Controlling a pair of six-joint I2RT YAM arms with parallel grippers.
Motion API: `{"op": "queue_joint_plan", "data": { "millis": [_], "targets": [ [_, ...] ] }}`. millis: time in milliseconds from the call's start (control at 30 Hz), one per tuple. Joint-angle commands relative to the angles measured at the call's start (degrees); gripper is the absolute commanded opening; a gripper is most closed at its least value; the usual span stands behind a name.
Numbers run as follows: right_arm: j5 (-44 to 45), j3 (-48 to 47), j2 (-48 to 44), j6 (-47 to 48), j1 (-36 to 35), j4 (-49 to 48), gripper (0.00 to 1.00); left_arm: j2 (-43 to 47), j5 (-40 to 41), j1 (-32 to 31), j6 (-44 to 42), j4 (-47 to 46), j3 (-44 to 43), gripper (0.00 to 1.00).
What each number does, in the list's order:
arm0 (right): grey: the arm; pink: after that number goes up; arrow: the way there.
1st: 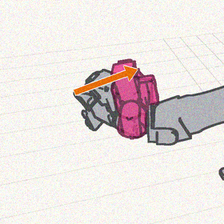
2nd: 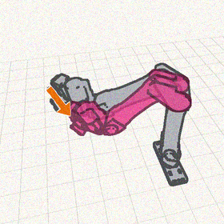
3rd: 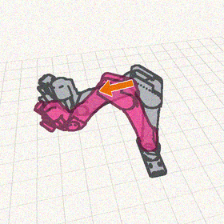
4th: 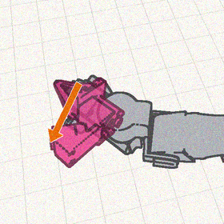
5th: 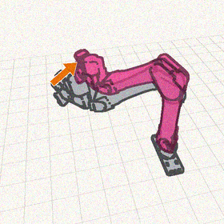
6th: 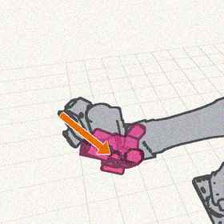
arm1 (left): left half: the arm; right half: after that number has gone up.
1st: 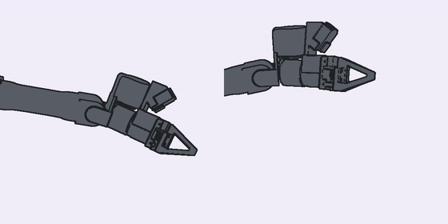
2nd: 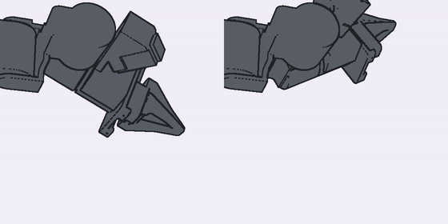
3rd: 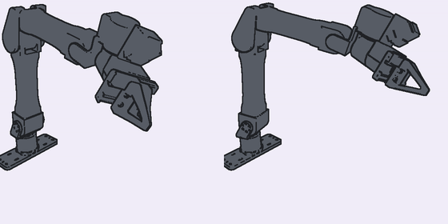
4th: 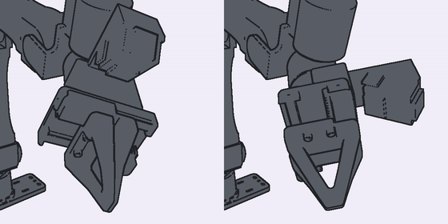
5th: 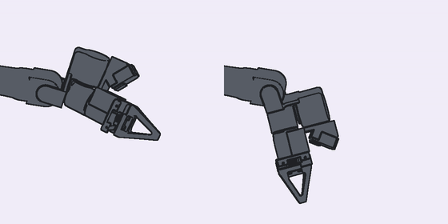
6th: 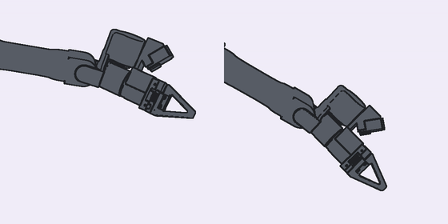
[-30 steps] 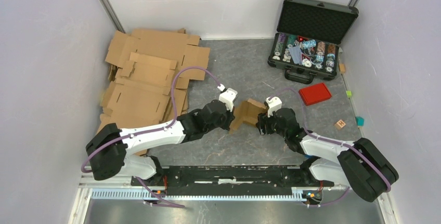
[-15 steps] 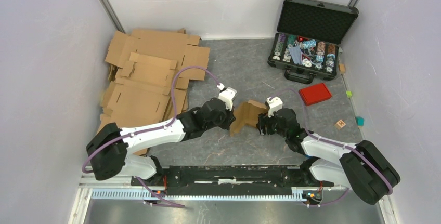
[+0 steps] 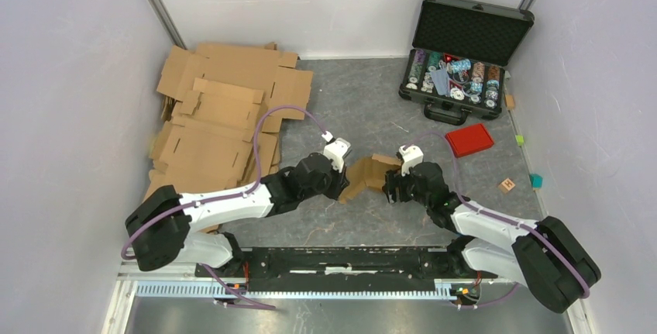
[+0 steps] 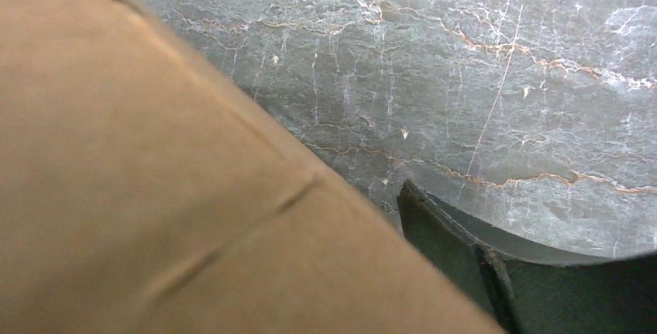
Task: Fold the paper box
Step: Fold the paper box at the center of the board.
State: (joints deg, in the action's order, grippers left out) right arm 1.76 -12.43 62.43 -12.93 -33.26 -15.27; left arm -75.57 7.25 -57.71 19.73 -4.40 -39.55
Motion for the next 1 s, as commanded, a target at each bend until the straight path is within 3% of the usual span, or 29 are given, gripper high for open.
{"op": "queue_joint_plan", "data": {
  "millis": [0,167,300,367,500,567,733,967],
  "targets": [
    [0.37,-0.25,0.99,-0.89,0.03,0.06,0.74,0.87,-1.28,-0.04,-3.04,-1.70,1.93,0.27],
    [-0.49,0.84,1.91,-1.13,0.11,-2.73,0.70,-0.45,-2.10,-0.04,-2.94,-3.77,3.14,0.38],
    [-1.63,1.61,1.68,-1.09,0.12,-5.00,0.68,-0.58,-2.57,-0.03,-3.02,-5.12,3.76,0.38],
    [-3.81,1.36,1.69,-1.03,0.08,-5.33,0.68,-1.03,-3.02,-0.05,-3.30,-5.43,3.83,0.33],
    [-5.04,0.49,1.23,-0.54,0.12,-4.95,0.69,-1.40,0.48,-0.03,-3.14,-4.31,3.04,0.09],
    [-5.25,0.28,1.02,-0.18,0.12,-4.81,0.71,-1.01,2.24,0.06,-2.53,-3.71,2.76,0.02],
    [-7.06,-1.26,3.29,0.95,0.14,-3.99,0.77,0.15,3.56,0.92,-1.82,-3.40,2.16,0.02],
    [-7.58,-2.41,4.59,1.44,0.12,-4.36,0.78,-0.43,2.56,3.45,-1.43,-2.30,0.35,0.02]
  ]
}}
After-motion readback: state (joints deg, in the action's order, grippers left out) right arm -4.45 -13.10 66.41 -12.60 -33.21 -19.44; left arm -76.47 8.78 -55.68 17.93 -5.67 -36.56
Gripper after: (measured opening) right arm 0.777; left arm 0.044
